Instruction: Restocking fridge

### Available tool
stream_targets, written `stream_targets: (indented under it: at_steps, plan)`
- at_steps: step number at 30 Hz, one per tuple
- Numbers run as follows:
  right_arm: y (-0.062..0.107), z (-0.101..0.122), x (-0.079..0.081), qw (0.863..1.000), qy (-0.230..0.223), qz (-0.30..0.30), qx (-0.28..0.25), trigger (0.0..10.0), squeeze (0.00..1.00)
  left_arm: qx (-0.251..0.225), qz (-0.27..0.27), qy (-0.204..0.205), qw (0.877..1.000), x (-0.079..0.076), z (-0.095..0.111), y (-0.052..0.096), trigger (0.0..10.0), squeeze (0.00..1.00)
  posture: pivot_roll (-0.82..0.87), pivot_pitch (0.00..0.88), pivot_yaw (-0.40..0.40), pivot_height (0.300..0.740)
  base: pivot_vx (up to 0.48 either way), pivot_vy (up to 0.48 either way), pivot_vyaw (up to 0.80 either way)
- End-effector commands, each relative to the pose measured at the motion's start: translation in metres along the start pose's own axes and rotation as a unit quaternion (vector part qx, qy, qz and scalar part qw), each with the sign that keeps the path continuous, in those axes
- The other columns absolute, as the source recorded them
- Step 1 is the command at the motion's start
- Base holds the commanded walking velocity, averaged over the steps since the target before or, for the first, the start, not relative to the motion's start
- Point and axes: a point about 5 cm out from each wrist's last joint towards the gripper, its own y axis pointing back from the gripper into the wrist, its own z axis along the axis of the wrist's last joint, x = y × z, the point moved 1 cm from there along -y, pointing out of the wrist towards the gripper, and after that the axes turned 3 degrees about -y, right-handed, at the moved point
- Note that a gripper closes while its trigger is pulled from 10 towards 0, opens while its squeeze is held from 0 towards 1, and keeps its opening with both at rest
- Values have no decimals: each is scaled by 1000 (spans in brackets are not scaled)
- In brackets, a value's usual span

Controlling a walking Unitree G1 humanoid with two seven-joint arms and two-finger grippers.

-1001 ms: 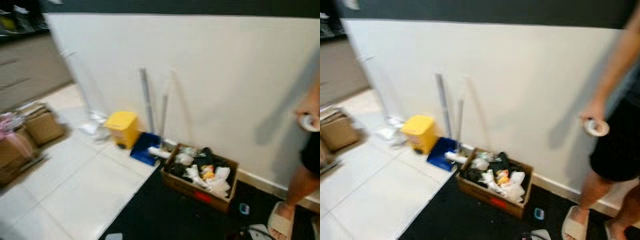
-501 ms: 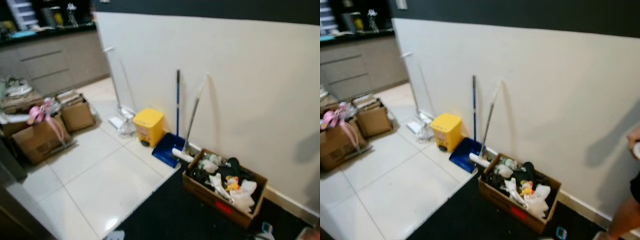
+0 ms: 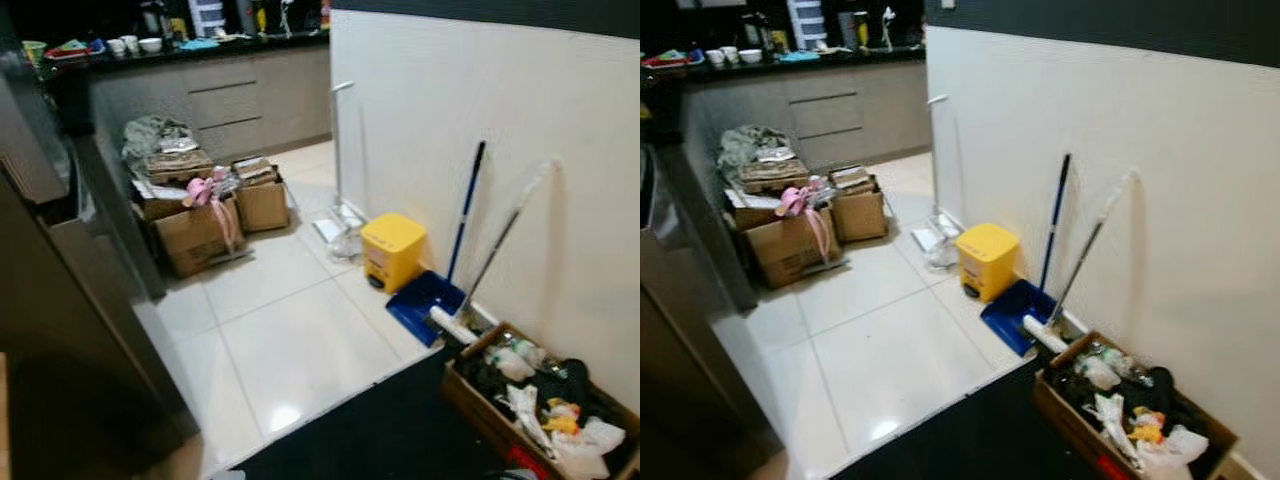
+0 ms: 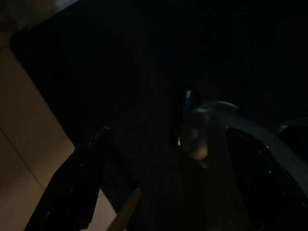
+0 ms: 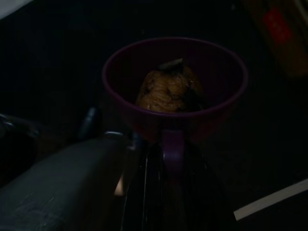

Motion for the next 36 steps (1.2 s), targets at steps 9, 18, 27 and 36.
stream_targets:
  at_steps: [9, 18, 27, 36]
  plan:
    - [0, 3, -5, 1000, -2, -15, -5, 10000, 0, -6, 1, -1, 1000, 2, 2, 0, 10000, 0, -69, 0, 12, 740, 0, 0, 763]
    - [1, 2, -10, 999, -5, -32, -7, 10000, 0, -3, -8, 1, 1000, 0, 1, 0, 10000, 0, -71, 0, 12, 740, 0, -63, 343]
    - [1, 3, -10, 999, -8, -31, -7, 10000, 0, -3, -9, 2, 1000, 0, 2, 0, 10000, 0, -69, 0, 11, 740, 0, -439, 0]
    - [1, 5, -8, 1000, 1, -19, -7, 10000, 0, 0, -8, 2, 1000, 2, 0, 0, 10000, 0, -68, 0, 10, 740, 0, -446, 68]
